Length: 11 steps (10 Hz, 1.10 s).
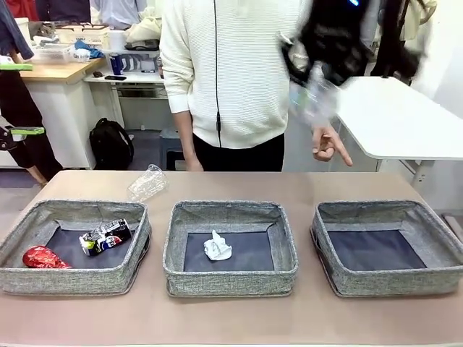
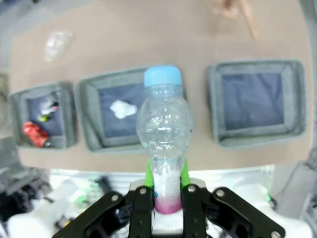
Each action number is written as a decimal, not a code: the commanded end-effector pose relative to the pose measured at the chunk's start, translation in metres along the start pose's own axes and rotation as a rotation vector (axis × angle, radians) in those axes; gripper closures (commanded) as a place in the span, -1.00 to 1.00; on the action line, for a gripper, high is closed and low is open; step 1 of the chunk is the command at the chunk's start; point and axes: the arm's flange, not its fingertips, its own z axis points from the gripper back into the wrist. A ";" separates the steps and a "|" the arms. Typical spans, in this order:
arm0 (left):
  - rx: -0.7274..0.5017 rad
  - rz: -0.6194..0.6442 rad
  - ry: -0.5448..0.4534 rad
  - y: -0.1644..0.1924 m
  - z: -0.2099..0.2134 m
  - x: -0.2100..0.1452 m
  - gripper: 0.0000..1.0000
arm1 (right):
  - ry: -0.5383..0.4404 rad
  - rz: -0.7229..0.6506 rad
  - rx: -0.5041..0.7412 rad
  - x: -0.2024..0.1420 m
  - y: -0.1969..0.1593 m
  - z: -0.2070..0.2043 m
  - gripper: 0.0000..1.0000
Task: Sort the waste into the appropriate baskets.
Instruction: Place the picked waste into the Fabric basket indicated by the person.
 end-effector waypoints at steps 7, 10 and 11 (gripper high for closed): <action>-0.018 -0.023 0.006 -0.002 -0.001 -0.001 -1.00 | 0.009 -0.325 -0.018 -0.053 -0.174 -0.217 0.60; -0.018 -0.023 0.006 -0.002 -0.001 -0.001 -1.00 | 0.050 -0.358 -0.028 -0.046 -0.179 -0.232 0.60; -0.018 -0.023 0.006 -0.002 -0.001 -0.001 -1.00 | 0.052 -0.362 -0.030 -0.045 -0.179 -0.233 0.60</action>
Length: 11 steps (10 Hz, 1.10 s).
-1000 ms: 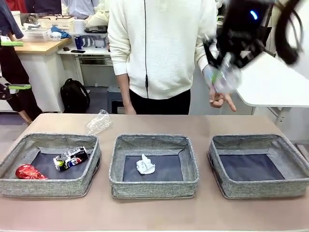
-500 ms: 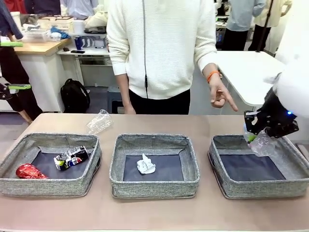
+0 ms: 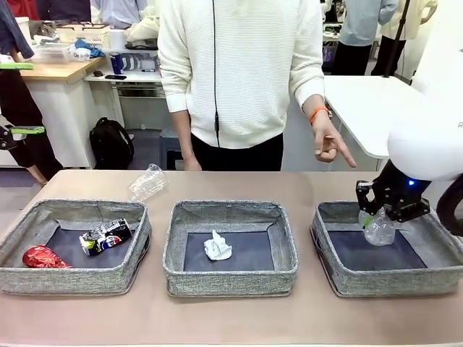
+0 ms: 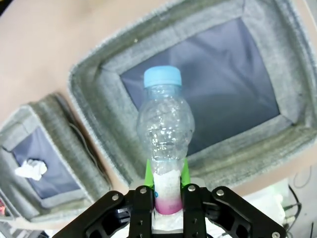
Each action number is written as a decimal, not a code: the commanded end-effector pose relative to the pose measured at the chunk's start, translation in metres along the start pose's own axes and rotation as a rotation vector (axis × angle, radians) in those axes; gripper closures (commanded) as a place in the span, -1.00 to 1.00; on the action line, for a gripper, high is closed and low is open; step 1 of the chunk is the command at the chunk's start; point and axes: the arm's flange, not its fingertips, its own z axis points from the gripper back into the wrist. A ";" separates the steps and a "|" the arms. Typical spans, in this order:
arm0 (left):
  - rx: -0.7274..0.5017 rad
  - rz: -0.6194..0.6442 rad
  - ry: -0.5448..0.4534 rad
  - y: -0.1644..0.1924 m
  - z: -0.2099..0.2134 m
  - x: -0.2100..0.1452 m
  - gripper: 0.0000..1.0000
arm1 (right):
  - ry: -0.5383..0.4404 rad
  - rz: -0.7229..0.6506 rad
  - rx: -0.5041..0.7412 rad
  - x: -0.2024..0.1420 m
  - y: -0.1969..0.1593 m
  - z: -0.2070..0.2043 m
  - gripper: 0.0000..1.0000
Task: Sort the waste into the appropriate baskets.
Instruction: Place the picked waste into the Fabric basket indicated by the person.
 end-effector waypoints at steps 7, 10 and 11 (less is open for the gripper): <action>-0.017 -0.022 0.005 -0.002 -0.001 -0.001 -1.00 | -0.026 -0.032 0.047 -0.021 -0.014 -0.015 -1.00; -0.017 -0.022 0.005 -0.002 -0.001 -0.001 -1.00 | -0.029 -0.054 0.077 -0.021 -0.015 -0.014 -1.00; -0.017 -0.022 0.005 -0.002 -0.001 -0.001 -1.00 | -0.027 -0.054 0.088 -0.021 -0.016 -0.014 -1.00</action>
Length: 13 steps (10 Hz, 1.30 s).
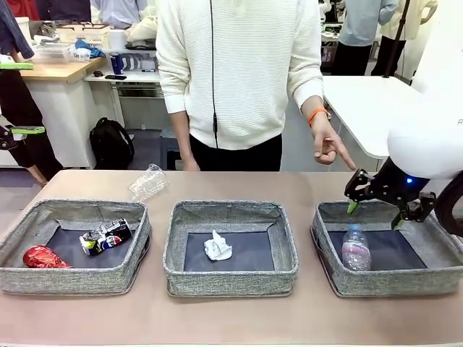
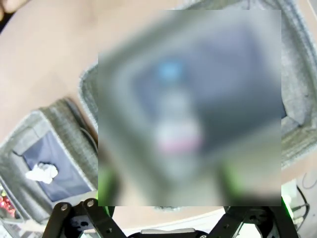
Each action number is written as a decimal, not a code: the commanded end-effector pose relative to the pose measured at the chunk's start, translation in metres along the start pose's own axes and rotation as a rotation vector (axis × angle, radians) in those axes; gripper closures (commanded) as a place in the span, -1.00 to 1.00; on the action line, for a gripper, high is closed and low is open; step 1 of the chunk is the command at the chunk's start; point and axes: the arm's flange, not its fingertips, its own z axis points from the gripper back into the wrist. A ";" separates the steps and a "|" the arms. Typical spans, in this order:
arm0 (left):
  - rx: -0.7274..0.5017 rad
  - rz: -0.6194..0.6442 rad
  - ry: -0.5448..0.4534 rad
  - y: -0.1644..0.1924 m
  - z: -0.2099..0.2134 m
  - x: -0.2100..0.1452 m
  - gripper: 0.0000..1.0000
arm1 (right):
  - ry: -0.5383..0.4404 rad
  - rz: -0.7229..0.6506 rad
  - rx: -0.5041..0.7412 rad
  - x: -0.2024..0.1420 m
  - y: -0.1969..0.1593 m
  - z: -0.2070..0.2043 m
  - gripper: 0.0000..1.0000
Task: Sort the waste into the appropriate baskets.
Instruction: Place the picked waste into the Fabric basket indicated by the person.
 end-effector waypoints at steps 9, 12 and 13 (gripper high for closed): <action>-0.017 -0.022 0.005 -0.002 -0.001 -0.001 -1.00 | 0.412 0.095 1.165 -0.025 -0.016 0.108 -1.00; -0.017 -0.022 0.005 -0.002 -0.001 -0.001 -1.00 | 0.446 -0.113 1.161 -0.016 -0.059 0.082 -1.00; -0.017 -0.022 0.005 -0.002 -0.001 -0.001 -1.00 | 0.444 0.042 1.210 -0.017 -0.025 0.123 -1.00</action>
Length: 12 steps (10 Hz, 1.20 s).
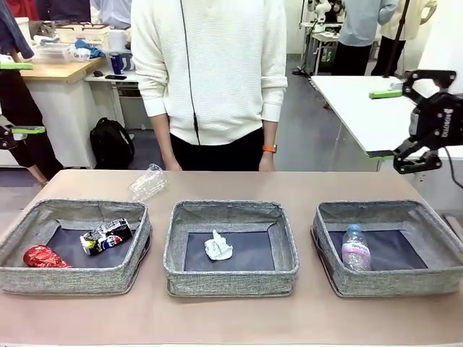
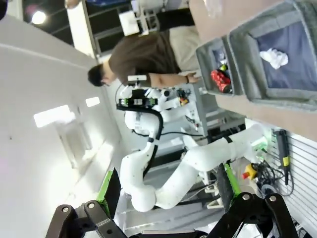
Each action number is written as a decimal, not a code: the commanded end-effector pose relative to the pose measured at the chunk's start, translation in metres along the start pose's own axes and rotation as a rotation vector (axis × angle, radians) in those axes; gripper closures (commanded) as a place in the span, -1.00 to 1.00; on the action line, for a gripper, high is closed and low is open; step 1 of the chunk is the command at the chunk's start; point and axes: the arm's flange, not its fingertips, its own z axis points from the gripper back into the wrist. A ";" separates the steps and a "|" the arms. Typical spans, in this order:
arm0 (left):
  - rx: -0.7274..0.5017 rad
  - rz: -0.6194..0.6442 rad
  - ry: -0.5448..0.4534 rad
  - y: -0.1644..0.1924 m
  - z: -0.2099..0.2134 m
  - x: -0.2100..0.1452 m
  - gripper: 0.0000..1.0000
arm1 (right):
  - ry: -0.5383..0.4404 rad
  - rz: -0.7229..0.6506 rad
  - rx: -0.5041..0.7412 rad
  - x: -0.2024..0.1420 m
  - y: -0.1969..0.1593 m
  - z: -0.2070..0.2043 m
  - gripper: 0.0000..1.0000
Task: Sort the waste into the appropriate baskets.
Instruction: Place the picked waste into the Fabric basket indicated by the person, then pick up the waste item pointed out by the person.
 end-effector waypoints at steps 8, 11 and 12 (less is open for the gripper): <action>-0.017 -0.021 0.005 -0.002 -0.001 -0.001 -1.00 | 0.012 0.086 -0.005 -0.021 0.021 -0.019 -1.00; -0.017 -0.021 0.005 -0.002 -0.001 -0.001 -1.00 | 0.012 0.086 -0.005 -0.021 0.021 -0.019 -1.00; -0.017 -0.021 0.005 -0.002 -0.001 -0.001 -1.00 | 0.012 0.086 -0.005 -0.021 0.021 -0.019 -1.00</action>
